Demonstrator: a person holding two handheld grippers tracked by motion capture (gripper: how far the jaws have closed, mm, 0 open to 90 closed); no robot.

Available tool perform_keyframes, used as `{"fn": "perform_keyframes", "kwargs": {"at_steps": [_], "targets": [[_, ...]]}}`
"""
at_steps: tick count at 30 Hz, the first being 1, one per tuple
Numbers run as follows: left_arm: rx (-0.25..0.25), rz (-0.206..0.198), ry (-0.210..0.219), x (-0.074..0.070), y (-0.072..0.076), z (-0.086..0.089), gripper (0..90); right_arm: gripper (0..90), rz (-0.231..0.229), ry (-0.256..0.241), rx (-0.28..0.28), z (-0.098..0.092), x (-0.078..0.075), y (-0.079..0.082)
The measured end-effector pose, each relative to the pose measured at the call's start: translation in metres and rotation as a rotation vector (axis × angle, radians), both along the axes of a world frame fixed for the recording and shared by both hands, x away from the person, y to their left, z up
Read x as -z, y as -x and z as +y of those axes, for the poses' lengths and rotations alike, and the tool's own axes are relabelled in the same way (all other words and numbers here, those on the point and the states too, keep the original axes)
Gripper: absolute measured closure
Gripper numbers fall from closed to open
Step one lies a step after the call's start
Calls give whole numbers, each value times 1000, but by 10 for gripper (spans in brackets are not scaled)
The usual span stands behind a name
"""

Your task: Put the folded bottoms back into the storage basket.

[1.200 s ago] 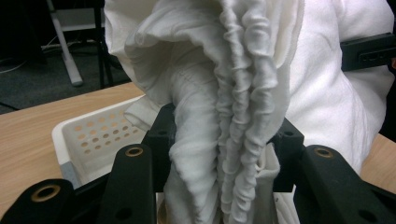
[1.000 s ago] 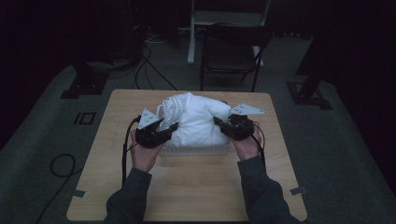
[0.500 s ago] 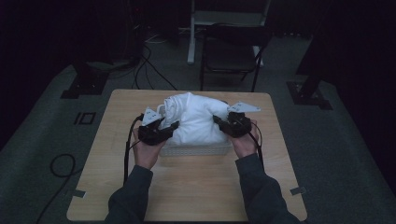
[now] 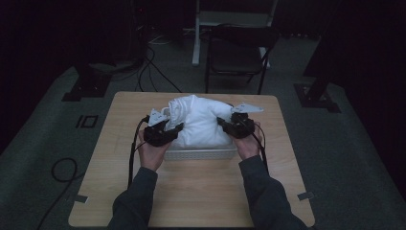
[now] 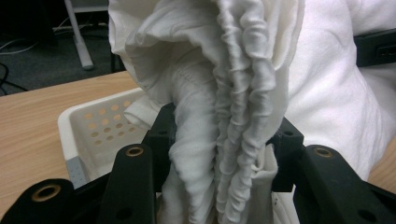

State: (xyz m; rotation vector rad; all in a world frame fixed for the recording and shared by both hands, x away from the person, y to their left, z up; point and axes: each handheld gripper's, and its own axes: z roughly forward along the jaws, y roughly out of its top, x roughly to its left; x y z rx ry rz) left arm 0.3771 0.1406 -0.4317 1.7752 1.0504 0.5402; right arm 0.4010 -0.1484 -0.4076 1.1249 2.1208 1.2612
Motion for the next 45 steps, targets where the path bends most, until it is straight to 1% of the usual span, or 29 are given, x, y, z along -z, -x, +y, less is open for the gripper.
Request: {"fn": "perform_keyframes", "kwargs": {"at_steps": [8,14,31,45], "targets": [[-15,15,-10,7,-8,-1,555,702,13,11,9,3,6,-7],[-22,30,-29,12,-13,-2,555,702,34,19,12,5,12,-12],[-31,54,-36,20,-19,-2,556,702,52,30,22,8,20,-17],[-37,74,-33,27,-23,-1,556,702,64,42,27,11,26,-21]]}}
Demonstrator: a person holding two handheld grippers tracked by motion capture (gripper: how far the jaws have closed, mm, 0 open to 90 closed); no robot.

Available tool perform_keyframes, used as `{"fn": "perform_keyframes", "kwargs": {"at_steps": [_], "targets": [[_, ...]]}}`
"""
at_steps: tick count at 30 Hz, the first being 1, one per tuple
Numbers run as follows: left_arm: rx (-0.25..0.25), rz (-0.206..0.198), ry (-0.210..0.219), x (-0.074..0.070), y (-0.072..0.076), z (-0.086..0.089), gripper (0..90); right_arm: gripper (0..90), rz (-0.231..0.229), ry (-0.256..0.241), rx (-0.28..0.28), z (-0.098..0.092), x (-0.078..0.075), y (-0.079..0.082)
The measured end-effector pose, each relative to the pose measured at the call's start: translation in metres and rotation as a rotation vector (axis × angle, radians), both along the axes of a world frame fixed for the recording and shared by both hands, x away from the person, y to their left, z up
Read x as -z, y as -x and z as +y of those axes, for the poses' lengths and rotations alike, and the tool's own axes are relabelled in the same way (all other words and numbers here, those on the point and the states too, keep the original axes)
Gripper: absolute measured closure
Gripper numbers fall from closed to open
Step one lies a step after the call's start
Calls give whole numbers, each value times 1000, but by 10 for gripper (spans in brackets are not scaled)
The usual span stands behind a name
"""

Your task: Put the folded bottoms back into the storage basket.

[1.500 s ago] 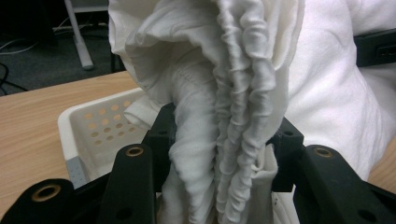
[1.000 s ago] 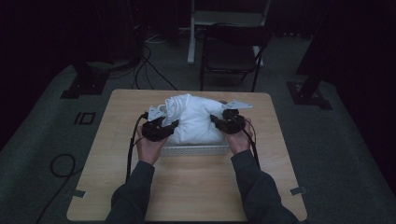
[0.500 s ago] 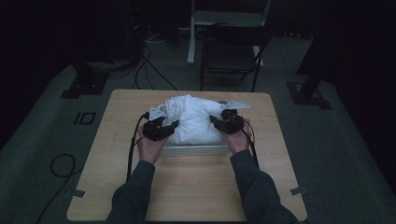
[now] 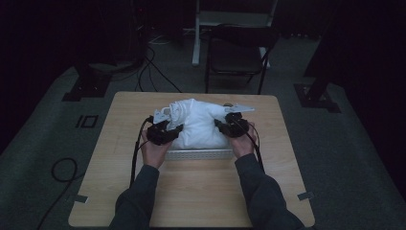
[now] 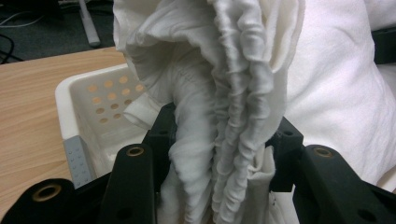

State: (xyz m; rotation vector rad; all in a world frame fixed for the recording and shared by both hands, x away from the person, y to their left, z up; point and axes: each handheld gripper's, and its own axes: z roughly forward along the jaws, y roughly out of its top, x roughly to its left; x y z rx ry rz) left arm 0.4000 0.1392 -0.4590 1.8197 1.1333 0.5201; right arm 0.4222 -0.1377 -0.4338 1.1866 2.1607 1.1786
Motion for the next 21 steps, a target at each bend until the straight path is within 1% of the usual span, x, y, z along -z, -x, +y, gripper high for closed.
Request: {"fn": "perform_keyframes", "kwargs": {"at_steps": [10,15,21], "targets": [[-2,11,2,4,-1,0,556,702,5,10,4,1,3,-2],[-3,13,-2,6,-2,0,556,702,7,15,6,2,6,-3],[-3,25,-8,8,-4,0,556,702,11,24,7,4,9,-5]]}}
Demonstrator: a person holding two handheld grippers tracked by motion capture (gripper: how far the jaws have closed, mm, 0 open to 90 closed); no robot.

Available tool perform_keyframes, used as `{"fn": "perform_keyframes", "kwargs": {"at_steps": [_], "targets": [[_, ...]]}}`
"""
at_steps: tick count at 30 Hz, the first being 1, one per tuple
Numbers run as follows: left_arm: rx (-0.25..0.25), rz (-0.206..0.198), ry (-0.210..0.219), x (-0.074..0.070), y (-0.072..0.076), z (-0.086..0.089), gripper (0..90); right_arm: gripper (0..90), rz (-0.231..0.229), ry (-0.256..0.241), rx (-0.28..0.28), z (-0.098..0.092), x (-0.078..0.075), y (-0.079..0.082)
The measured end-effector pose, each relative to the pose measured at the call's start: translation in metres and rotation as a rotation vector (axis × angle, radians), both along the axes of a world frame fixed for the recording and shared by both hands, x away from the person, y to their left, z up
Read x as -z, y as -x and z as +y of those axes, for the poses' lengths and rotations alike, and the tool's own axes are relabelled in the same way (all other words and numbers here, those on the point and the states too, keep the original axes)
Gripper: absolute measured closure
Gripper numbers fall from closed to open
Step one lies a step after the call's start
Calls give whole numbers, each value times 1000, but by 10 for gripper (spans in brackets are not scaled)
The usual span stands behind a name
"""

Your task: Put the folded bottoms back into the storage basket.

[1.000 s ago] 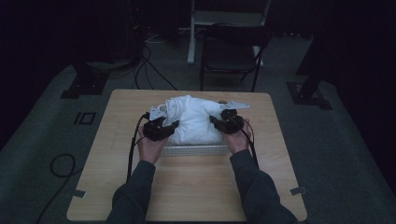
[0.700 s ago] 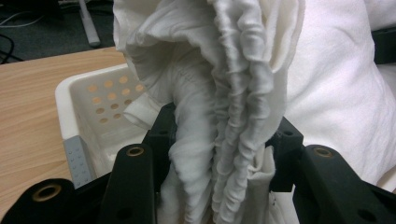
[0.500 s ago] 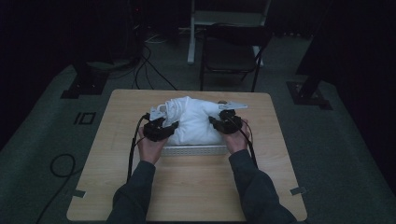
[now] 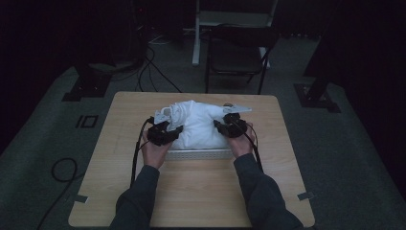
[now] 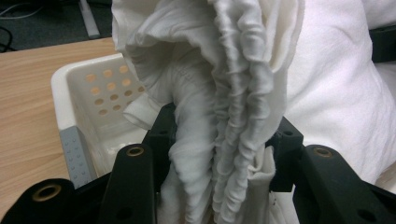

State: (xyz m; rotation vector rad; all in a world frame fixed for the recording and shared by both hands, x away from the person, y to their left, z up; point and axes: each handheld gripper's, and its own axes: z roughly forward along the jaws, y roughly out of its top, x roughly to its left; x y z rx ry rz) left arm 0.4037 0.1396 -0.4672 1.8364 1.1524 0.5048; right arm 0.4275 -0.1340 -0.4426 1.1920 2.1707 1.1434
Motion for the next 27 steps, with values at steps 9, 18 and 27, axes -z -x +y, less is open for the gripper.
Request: {"fn": "perform_keyframes", "kwargs": {"at_steps": [9,18,27], "targets": [[1,15,-10,4,-1,0,556,703,11,9,2,2,6,-1],[10,30,-27,7,-1,-3,555,703,19,14,4,0,10,-2],[7,58,-54,13,-2,-7,555,705,36,38,1,1,16,-1]]}}
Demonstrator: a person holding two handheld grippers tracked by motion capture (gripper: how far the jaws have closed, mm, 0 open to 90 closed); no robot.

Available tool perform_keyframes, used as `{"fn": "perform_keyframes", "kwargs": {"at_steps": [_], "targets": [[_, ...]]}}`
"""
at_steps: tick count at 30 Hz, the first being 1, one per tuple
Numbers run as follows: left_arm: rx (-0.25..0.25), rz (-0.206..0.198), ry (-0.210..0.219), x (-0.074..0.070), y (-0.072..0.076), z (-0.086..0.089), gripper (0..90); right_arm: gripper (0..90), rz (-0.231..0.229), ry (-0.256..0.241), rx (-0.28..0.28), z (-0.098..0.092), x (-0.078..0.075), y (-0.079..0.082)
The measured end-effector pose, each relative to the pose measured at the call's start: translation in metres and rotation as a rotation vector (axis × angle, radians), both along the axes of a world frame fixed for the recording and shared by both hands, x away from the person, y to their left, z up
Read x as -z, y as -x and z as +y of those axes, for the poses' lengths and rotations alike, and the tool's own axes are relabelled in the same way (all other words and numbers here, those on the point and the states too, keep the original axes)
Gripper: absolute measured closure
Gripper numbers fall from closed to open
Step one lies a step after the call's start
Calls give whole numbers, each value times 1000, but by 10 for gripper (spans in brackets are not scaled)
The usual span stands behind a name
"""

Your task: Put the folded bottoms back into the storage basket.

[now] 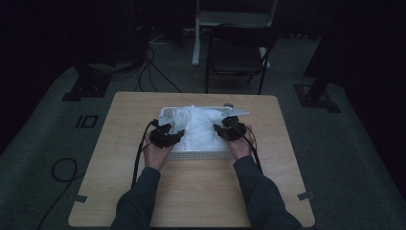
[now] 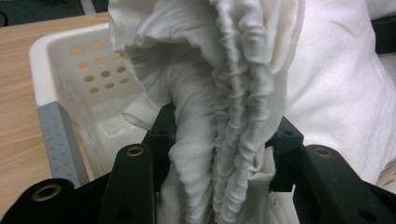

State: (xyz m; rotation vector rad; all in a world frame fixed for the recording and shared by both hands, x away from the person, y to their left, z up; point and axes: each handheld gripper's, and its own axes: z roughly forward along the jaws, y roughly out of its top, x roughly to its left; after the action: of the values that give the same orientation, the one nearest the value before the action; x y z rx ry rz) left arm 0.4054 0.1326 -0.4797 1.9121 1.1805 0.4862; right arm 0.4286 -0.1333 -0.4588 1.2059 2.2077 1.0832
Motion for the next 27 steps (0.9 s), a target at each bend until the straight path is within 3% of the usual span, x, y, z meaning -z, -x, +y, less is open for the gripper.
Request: {"fn": "perform_keyframes", "kwargs": {"at_steps": [27], "targets": [[-38,62,-41,10,-1,-5,554,704,53,42,-5,5,14,-3]]}}
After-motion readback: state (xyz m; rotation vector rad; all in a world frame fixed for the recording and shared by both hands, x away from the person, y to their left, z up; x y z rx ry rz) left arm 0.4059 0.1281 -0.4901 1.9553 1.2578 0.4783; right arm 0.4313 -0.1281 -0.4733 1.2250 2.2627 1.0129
